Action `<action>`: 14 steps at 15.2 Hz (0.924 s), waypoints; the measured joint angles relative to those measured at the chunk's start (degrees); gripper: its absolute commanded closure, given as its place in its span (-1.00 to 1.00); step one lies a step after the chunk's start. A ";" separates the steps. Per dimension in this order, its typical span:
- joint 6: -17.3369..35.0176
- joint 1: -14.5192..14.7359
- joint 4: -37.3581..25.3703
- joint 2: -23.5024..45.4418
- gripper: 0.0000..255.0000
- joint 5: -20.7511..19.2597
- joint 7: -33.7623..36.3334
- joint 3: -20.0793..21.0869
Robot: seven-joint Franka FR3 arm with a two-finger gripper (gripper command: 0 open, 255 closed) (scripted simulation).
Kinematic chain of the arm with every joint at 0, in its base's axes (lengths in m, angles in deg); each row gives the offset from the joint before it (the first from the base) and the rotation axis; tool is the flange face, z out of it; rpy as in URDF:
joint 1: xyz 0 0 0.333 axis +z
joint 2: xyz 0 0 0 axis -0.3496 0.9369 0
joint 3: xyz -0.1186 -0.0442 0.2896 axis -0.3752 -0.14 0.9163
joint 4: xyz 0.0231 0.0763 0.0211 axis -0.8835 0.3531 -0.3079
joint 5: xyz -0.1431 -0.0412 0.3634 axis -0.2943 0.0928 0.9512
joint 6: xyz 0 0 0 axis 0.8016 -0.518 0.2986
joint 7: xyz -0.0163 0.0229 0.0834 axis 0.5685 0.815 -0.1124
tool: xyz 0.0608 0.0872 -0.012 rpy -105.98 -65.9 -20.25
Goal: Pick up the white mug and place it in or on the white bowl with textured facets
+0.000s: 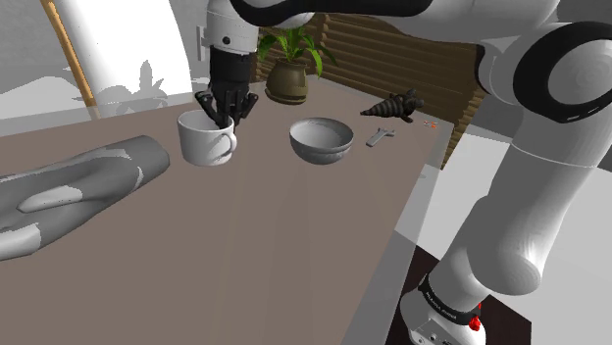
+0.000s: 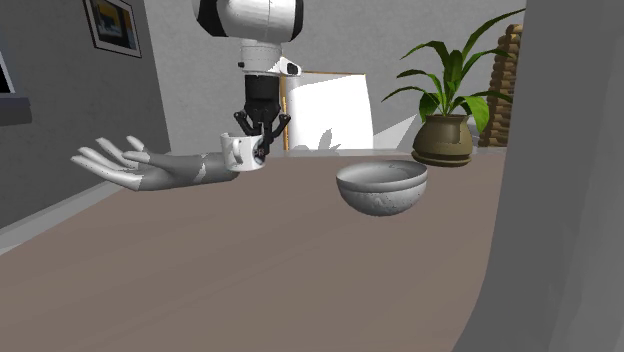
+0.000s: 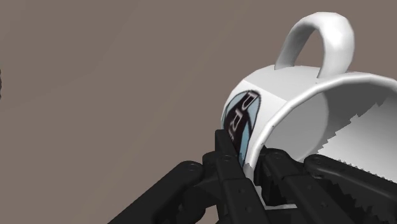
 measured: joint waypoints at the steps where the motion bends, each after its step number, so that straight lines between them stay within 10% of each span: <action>1: -0.74 -0.01 -0.72 -0.01 1.00 0.01 -0.02 0.00; 14: -11.87 0.83 -14.48 2.72 1.00 -0.96 0.85 0.27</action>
